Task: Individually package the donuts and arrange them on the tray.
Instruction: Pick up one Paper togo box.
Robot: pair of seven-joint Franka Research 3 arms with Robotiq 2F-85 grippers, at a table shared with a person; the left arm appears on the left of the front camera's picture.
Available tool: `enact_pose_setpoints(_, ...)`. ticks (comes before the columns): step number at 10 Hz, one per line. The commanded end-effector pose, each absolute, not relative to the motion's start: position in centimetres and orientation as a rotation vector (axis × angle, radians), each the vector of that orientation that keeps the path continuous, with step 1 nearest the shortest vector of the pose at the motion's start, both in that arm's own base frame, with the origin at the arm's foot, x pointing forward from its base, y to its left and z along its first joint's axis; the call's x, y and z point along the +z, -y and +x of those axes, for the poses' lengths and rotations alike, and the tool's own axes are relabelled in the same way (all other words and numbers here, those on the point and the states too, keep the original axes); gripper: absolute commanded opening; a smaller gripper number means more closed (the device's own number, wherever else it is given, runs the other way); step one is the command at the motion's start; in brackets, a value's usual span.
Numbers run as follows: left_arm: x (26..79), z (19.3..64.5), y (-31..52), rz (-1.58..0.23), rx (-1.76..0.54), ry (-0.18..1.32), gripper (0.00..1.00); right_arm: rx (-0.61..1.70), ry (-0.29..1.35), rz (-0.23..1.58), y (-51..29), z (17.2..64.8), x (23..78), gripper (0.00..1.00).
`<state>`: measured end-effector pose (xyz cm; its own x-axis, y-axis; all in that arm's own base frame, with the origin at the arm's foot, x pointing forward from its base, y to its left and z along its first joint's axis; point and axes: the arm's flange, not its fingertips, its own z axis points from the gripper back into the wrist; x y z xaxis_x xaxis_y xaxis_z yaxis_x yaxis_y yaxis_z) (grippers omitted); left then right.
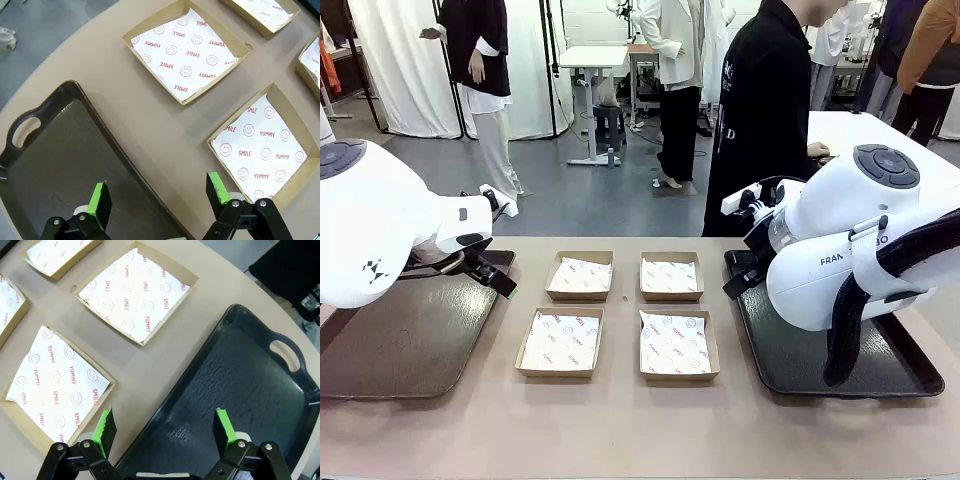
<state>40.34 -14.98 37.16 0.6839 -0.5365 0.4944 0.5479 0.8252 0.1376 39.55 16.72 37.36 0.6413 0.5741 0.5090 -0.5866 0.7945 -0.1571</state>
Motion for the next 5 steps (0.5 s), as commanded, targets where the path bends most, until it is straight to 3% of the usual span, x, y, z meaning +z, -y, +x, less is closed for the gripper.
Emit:
enact_pose_setpoints(1, 37.16, 40.33, 14.99, -0.022, -0.608, 0.547, 1.0, 0.662, 0.572, 0.023, -16.72, 39.55, 37.36, 1.0)
enact_pose_setpoints(5, 37.16, 40.33, 14.99, -0.022, -0.608, 0.547, 1.0, 0.662, 0.572, 0.023, -16.72, 39.55, 37.36, 1.0)
